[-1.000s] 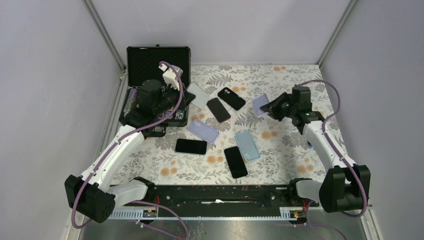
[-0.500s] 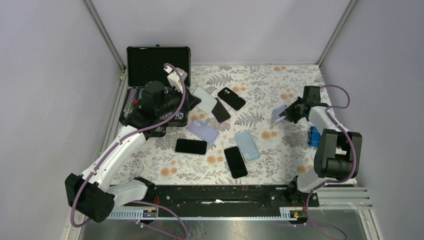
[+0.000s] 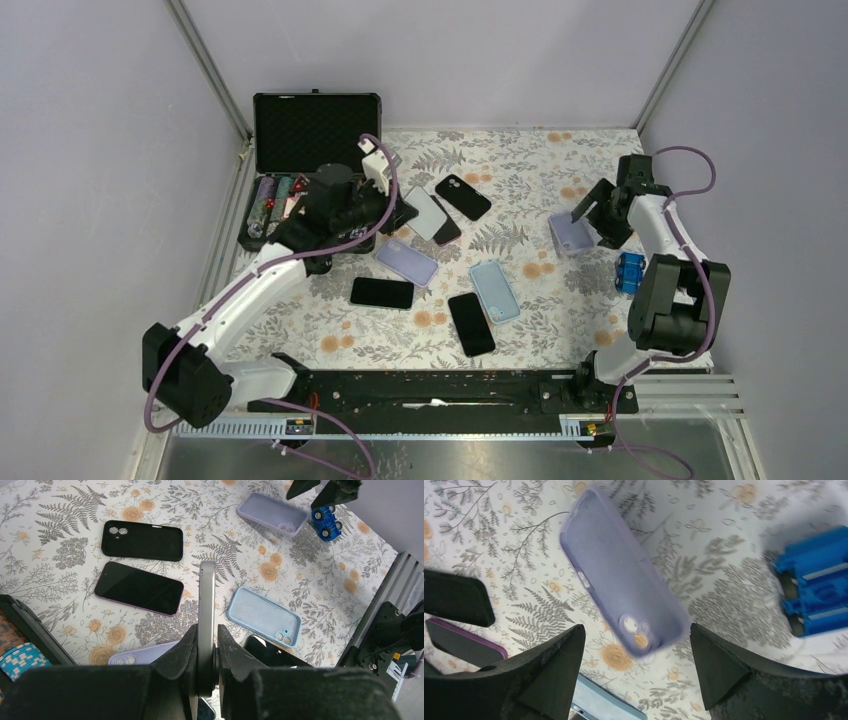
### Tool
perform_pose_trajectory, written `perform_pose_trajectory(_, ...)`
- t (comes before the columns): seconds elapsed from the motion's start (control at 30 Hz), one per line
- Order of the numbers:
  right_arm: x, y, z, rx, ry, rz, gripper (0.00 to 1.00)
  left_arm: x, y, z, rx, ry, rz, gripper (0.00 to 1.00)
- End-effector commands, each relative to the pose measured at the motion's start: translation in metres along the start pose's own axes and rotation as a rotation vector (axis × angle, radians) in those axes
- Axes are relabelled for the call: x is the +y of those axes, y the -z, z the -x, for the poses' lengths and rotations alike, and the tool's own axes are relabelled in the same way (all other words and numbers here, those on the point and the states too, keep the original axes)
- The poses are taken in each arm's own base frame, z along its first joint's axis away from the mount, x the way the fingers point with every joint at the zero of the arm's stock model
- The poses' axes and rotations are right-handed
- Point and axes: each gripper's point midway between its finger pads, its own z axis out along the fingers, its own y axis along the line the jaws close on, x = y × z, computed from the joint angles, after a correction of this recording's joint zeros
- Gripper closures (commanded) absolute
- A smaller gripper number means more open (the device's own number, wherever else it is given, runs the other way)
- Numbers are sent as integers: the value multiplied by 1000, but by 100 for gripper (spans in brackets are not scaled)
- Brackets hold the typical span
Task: Take the phone out of the phone case
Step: Place the phone case at the center of the board, then place the phone at the center of the board.
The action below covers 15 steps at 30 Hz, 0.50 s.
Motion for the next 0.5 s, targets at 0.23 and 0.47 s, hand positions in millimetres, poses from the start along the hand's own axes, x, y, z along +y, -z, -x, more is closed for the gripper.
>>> perform_pose_trajectory(0.23, -45, 51, -25, -107, -92, -131, 25, -49, -68, 53, -148, -227, -91, 100)
perform_pose_trajectory(0.47, -39, 60, -70, -24, -139, 2, 30, -74, -145, 37, -124, -582, -105, 100)
